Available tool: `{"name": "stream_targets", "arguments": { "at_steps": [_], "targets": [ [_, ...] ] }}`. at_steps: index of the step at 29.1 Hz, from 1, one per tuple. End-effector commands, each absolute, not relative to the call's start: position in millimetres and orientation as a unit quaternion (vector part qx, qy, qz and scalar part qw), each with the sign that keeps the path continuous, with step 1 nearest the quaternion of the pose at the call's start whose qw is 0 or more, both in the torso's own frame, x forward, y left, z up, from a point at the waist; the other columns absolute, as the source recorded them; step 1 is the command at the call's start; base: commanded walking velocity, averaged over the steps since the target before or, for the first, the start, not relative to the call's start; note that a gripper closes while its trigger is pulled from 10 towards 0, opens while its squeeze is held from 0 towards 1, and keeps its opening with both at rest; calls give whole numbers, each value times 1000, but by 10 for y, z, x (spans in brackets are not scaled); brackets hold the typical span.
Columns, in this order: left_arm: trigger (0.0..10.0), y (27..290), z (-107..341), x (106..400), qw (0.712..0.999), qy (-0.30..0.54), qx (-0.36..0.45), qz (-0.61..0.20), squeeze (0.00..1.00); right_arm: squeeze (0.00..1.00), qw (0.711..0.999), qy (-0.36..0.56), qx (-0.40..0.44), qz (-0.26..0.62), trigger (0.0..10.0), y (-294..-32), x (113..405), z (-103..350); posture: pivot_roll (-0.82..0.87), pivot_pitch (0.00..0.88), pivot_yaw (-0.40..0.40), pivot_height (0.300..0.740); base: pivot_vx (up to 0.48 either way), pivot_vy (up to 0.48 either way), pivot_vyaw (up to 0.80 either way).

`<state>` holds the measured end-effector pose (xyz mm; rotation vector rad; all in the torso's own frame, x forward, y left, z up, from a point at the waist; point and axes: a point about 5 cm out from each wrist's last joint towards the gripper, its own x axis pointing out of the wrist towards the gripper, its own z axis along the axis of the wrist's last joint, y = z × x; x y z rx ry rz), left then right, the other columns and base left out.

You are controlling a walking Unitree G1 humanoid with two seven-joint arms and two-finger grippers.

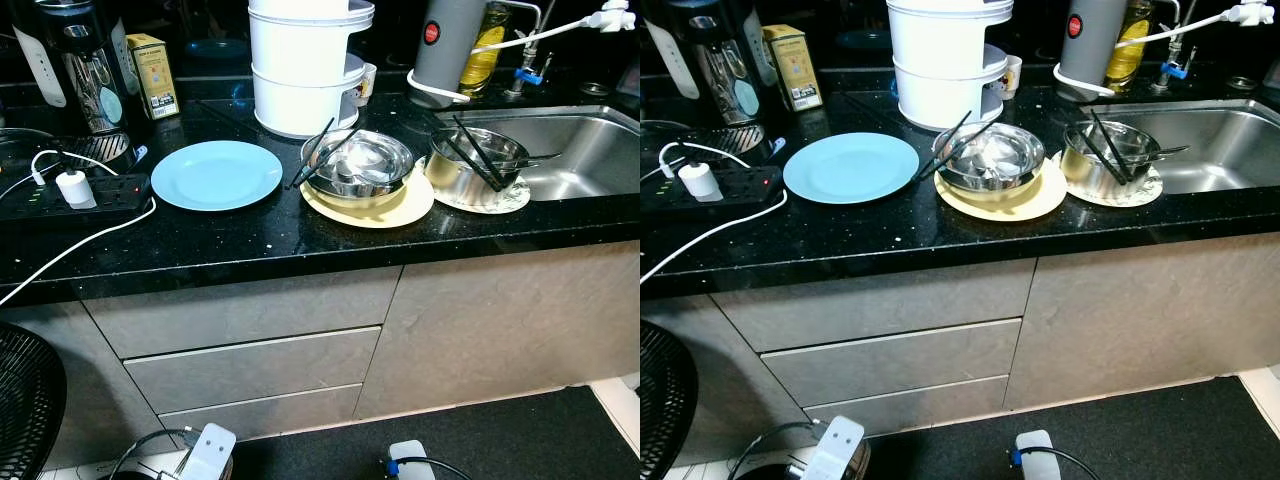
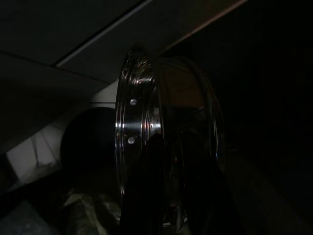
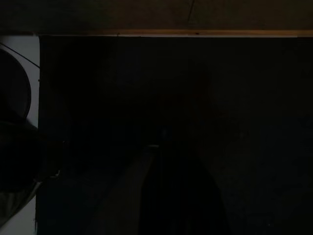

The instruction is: Kitchen organization

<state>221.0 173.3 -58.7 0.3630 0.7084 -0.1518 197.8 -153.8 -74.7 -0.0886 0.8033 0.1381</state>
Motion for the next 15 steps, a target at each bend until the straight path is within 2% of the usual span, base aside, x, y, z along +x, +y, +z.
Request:
{"name": "stream_targets", "arguments": {
  "at_steps": [1, 4, 6, 8, 11, 12, 14, 15],
  "targets": [
    [10000, 1776, -597, 2179, 916, 342, 196, -73, 0, 0, 912, 404, -43, 67, 10000, -1544, 1917, -785, -55, 132, -31, 740, 0, 0, 0],
    [10000, 1829, -527, 2243, 920, 306, 235, -63, 0, 0, 913, 400, -42, 68, 10000, -1538, 1926, -779, -60, 130, -30, 740, 0, 0, 0],
    [10000, 1909, -482, 2282, 913, 288, 282, -66, 0, 0, 914, 399, -41, 65, 10000, -1539, 1931, -776, -63, 125, -25, 740, 0, 0, 0],
    [10000, 1948, -510, 2267, 906, 315, 274, -72, 0, 0, 914, 399, -42, 63, 10000, -1539, 1936, -774, -63, 124, -24, 740, 0, 0, 0],
    [10000, 1924, -536, 2245, 913, 335, 219, -74, 0, 0, 914, 398, -43, 63, 10000, -1540, 1939, -773, -61, 120, -23, 740, 0, 0, 0],
    [10000, 1748, -597, 2228, 914, 375, 132, -80, 0, 0, 913, 398, -57, 70, 10000, -1571, 1965, -759, -66, 113, -14, 740, 0, 0, 800],
    [10000, 1748, -597, 2228, 914, 375, 132, -80, 0, 0, 913, 398, -57, 70, 10000, -1571, 1965, -759, -66, 113, -14, 740, 0, 0, 800],
    [10000, 1739, -590, 2245, 909, 374, 161, -90, 0, 0, 913, 398, -58, 66, 10000, -1587, 1960, -761, -67, 117, -13, 740, 0, 0, 800]
  ]
}}
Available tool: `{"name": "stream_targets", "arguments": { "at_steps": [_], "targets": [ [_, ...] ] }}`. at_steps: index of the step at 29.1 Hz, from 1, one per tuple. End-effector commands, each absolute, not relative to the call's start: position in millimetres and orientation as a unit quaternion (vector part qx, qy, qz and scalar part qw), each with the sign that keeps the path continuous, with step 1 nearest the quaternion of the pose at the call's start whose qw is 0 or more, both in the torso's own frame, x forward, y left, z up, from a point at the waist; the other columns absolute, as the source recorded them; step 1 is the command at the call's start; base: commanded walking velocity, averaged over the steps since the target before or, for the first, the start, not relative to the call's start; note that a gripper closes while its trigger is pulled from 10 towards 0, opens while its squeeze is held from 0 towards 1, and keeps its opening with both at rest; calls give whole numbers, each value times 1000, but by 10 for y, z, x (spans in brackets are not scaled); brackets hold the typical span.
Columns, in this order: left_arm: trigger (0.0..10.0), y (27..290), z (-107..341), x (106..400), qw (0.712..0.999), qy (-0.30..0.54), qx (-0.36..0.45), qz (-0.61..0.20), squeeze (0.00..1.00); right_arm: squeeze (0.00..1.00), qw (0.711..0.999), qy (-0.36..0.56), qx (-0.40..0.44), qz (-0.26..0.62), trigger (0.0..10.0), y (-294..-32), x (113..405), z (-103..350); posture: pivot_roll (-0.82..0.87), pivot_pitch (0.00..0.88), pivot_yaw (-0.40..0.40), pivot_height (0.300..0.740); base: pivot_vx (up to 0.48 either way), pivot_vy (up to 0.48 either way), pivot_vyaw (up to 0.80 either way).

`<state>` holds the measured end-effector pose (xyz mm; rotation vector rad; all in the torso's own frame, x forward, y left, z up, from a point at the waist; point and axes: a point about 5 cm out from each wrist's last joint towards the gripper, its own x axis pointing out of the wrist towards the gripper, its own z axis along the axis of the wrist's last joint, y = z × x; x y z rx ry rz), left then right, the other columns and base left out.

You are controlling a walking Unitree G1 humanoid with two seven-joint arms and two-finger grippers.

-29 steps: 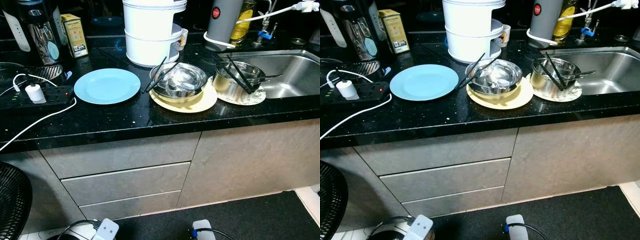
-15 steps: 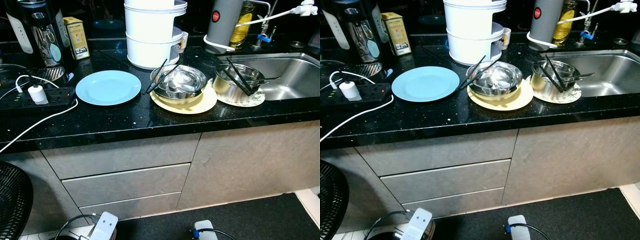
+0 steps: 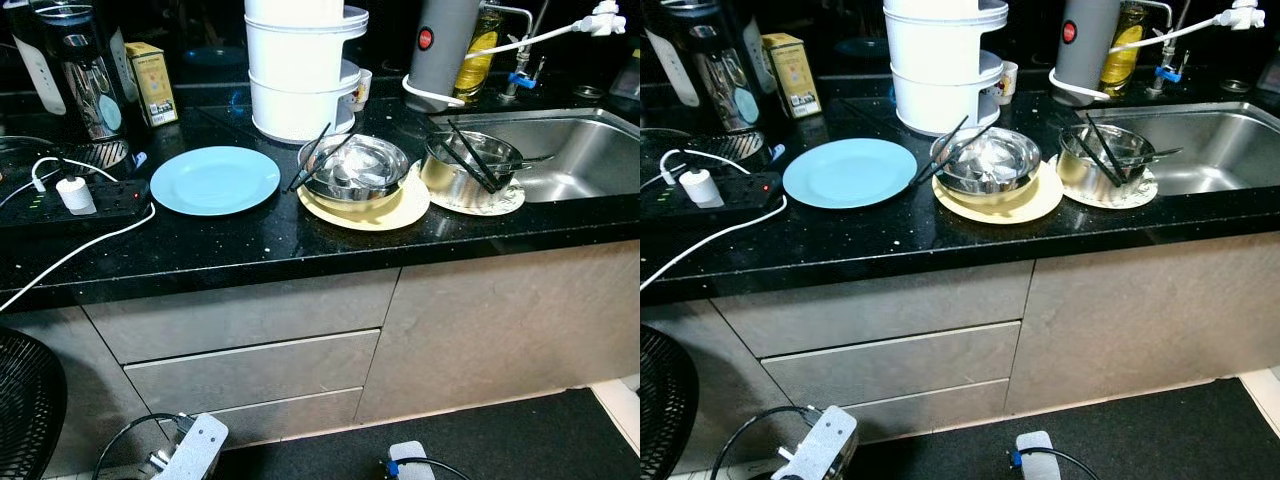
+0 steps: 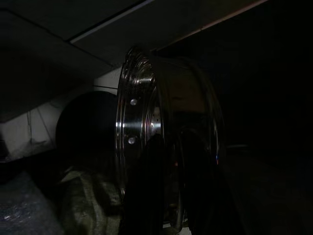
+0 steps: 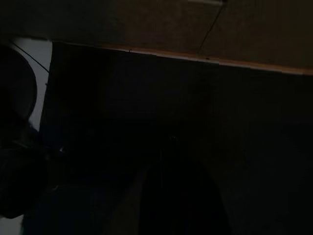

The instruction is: Kitchen organization

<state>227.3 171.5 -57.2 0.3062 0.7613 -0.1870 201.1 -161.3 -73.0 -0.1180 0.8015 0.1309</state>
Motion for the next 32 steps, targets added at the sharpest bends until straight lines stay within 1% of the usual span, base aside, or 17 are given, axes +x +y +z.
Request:
{"name": "stream_targets", "arguments": {
  "at_steps": [1, 5, 10, 14, 25, 30, 32],
  "targets": [
    [10000, 1735, -593, 2244, 908, 374, 164, -93, 0, 0, 913, 398, -58, 66, 10000, -1589, 1958, -762, -68, 117, -13, 740, 0, 0, 800],
    [10000, 1733, -597, 2242, 908, 377, 157, -89, 0, 0, 912, 400, -60, 65, 10000, -1598, 1949, -766, -68, 119, -13, 740, 0, 0, 800],
    [10000, 1730, -598, 2245, 905, 379, 169, -93, 0, 0, 911, 403, -61, 63, 10000, -1609, 1934, -776, -69, 123, -11, 740, 0, 0, 800],
    [10000, 1713, -592, 2259, 903, 378, 178, -102, 0, 0, 908, 414, -45, 43, 10000, -1636, 1904, -796, -73, 129, -6, 740, 0, 0, 0],
    [10000, 1641, -568, 2314, 900, 376, 184, -116, 0, 0, 906, 418, -44, 40, 10000, -1647, 1883, -808, -77, 135, 1, 740, 0, 0, 0],
    [10000, 1636, -549, 2346, 904, 373, 179, -107, 0, 0, 907, 418, -42, 36, 10000, -1653, 1871, -812, -79, 135, 8, 740, 0, 0, 0],
    [10000, 1665, -545, 2354, 908, 376, 162, -91, 0, 0, 907, 417, -42, 35, 10000, -1657, 1873, -811, -80, 134, 8, 740, 0, 0, 0]
  ]
}}
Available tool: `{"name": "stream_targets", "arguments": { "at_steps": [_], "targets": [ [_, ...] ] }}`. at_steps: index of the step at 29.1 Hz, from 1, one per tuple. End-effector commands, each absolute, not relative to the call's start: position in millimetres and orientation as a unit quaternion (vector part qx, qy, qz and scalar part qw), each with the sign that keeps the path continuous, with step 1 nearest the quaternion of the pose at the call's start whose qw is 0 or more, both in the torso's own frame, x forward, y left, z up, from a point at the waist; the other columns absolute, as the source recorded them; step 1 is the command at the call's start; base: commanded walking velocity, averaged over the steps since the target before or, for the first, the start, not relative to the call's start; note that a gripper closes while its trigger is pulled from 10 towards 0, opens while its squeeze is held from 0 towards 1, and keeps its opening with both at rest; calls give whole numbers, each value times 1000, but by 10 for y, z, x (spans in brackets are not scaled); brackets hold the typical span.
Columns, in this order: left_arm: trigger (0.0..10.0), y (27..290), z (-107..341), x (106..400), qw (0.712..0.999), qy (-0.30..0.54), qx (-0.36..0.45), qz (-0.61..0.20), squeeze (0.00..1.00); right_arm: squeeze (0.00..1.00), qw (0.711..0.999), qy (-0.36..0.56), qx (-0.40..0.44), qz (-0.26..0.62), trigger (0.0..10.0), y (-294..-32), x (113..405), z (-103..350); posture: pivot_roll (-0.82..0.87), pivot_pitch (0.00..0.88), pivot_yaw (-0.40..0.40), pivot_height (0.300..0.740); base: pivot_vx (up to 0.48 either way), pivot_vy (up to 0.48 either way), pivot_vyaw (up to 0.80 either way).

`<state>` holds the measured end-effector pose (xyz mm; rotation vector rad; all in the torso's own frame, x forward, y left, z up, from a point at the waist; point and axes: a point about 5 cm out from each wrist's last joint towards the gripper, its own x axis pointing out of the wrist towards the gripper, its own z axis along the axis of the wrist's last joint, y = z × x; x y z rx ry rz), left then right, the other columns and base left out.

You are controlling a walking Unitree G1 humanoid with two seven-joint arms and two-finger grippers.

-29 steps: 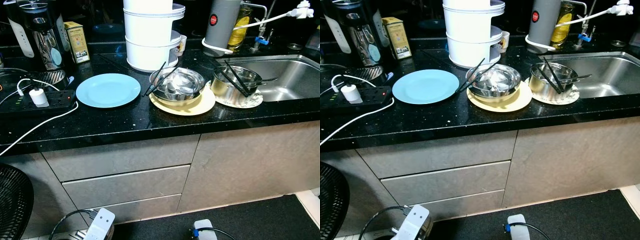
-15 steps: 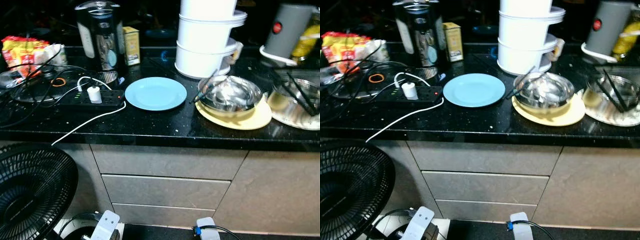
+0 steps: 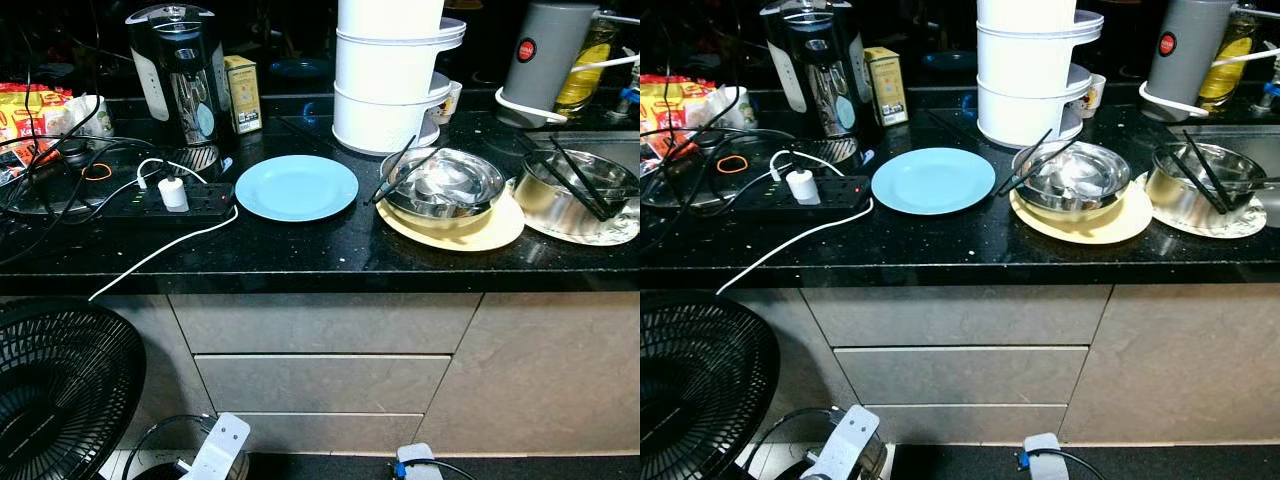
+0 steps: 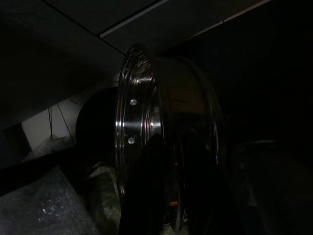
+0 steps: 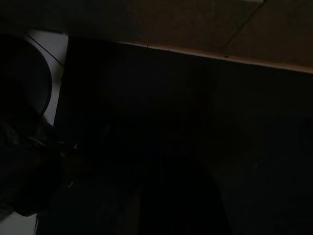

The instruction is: Kitchen organization

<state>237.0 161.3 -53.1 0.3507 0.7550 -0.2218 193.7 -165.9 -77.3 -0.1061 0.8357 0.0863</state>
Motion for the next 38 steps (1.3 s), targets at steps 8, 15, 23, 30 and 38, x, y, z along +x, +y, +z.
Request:
{"name": "stream_targets", "arguments": {
  "at_steps": [8, 15, 23, 30, 38],
  "targets": [
    [10000, 1733, -547, 2349, 909, 382, 154, -66, 0, 0, 908, 416, -42, 33, 10000, -1662, 1881, -806, -83, 135, 8, 740, 0, 0, 0],
    [10000, 1748, -544, 2350, 912, 381, 144, -53, 0, 0, 908, 415, -42, 33, 10000, -1664, 1882, -805, -84, 135, 9, 740, 0, 0, 0],
    [10000, 1736, -538, 2361, 913, 379, 143, -52, 0, 0, 909, 414, -44, 35, 10000, -1672, 1888, -801, -92, 133, 5, 740, 0, -480, 0],
    [10000, 1727, -538, 2362, 913, 379, 141, -53, 0, 0, 909, 413, -45, 35, 10000, -1682, 1892, -798, -92, 134, 5, 740, 0, -480, 0],
    [10000, 1728, -534, 2369, 914, 378, 141, -52, 0, 0, 909, 412, -45, 36, 10000, -1681, 1895, -796, -93, 133, 5, 740, 0, -480, 0]
  ]
}}
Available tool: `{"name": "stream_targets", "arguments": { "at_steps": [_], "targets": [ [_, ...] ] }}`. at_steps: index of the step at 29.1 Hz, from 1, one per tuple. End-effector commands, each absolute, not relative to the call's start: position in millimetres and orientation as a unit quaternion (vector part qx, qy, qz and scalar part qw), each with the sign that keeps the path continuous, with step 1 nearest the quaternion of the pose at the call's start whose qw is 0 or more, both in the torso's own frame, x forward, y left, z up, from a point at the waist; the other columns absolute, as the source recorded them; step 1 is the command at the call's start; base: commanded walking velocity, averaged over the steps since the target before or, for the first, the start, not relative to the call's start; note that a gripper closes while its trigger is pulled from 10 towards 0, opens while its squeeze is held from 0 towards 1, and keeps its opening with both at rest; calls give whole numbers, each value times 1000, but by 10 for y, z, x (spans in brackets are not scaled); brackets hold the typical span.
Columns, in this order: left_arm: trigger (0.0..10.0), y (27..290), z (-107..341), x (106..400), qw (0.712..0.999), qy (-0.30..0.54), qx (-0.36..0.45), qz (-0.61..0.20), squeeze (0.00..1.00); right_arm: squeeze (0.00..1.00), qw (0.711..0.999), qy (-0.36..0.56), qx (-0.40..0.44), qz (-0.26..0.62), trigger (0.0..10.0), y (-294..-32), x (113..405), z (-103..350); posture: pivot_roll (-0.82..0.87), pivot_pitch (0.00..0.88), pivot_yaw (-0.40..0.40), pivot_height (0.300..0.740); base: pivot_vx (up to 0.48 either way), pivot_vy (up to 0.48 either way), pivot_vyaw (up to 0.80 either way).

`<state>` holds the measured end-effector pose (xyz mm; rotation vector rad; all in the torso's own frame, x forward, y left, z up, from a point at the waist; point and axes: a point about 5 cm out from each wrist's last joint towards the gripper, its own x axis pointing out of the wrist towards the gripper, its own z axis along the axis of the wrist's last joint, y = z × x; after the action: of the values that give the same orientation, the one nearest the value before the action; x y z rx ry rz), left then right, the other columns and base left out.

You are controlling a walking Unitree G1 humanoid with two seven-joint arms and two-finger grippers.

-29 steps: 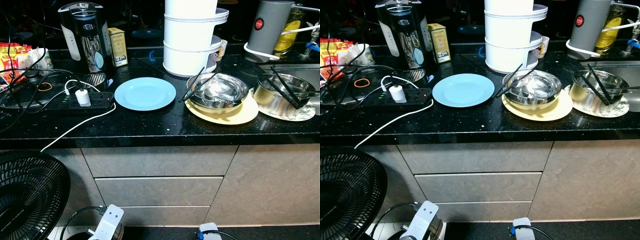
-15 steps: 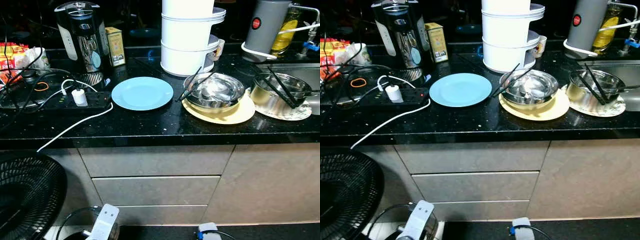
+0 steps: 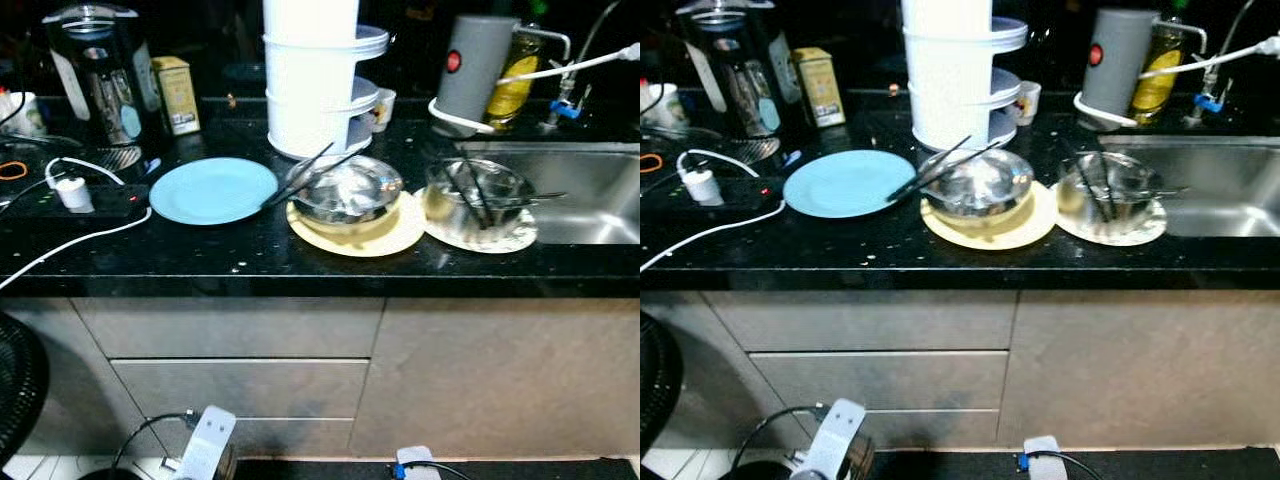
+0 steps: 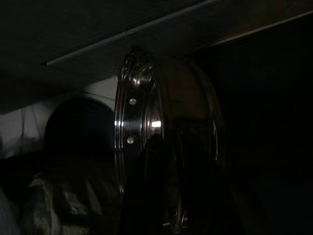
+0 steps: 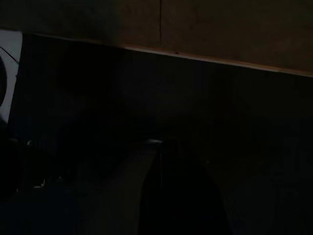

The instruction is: Kitchen organization

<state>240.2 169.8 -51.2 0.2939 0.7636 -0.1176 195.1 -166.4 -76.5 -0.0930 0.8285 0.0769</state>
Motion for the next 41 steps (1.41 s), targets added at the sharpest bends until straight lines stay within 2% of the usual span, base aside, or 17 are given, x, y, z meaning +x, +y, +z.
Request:
{"name": "stream_targets", "arguments": {
  "at_steps": [1, 41],
  "targets": [
    [10000, 1728, -532, 2371, 914, 378, 141, -52, 0, 0, 909, 412, -45, 36, 10000, -1680, 1896, -796, -94, 134, 5, 740, 0, -480, 0],
    [10000, 1714, -536, 2369, 913, 379, 144, -56, 0, 0, 909, 412, -50, 38, 10000, -1703, 1891, -796, -107, 111, -2, 740, 0, -480, 0]
  ]
}}
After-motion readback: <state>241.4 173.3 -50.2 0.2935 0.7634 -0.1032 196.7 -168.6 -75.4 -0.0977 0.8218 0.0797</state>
